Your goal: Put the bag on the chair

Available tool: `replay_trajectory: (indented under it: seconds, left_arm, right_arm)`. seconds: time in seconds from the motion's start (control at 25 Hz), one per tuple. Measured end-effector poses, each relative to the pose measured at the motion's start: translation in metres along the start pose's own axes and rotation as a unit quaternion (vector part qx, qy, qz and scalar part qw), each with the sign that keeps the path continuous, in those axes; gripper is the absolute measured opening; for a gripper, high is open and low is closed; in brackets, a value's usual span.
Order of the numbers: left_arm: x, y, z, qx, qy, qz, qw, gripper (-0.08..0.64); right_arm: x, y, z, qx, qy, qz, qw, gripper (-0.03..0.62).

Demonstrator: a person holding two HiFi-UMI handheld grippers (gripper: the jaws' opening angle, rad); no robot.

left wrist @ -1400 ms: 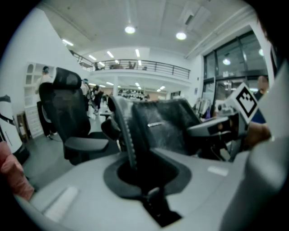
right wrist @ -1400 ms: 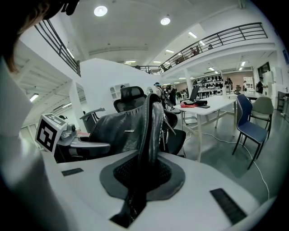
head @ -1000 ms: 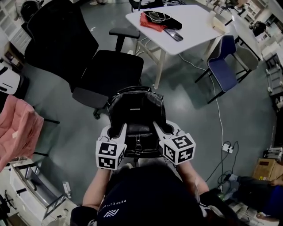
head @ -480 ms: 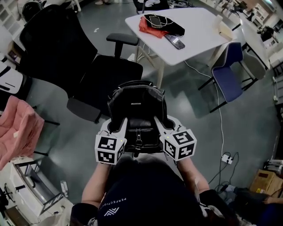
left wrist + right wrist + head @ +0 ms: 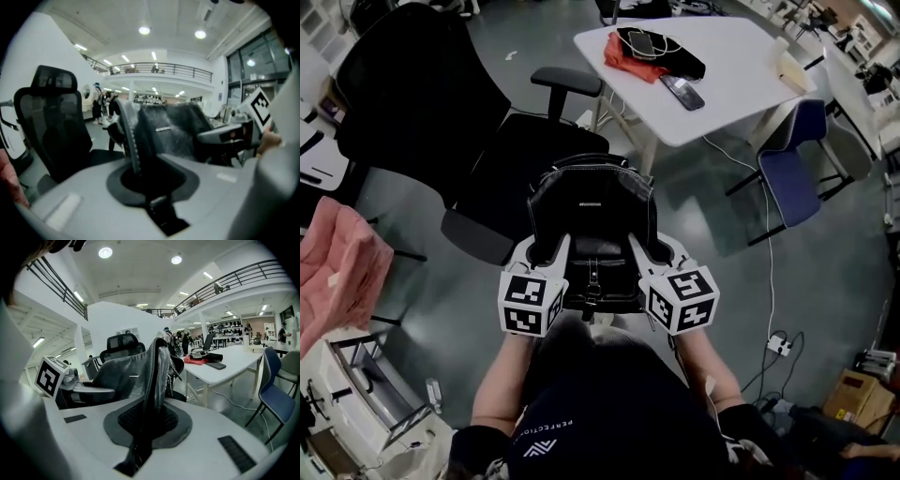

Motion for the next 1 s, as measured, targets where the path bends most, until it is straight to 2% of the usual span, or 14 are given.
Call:
replay_trajectory:
  seconds: [0.48, 1.0]
  left_arm:
    - [-0.031, 0.064, 0.061, 0.036, 0.018, 0.003, 0.9992, 0.071]
    - [-0.031, 0.151, 0.084, 0.026, 0.027, -0.015, 0.9992, 0.074]
  right_arm:
    - [-0.027, -0.023, 0.069, 0.038, 0.012, 0.024, 0.999, 0.020]
    - [-0.043, 0.000, 0.158, 0.032, 0.027, 0.016, 0.999, 0.020]
Point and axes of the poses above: the fingertips, and each gripper's own axes: z forward along the fingers, y to its left, x out of its underside, the point moved 8 cm from there along -z, backward along the fingers, and after that the axes turned 15 degrees about x, right-handed, at the moved point
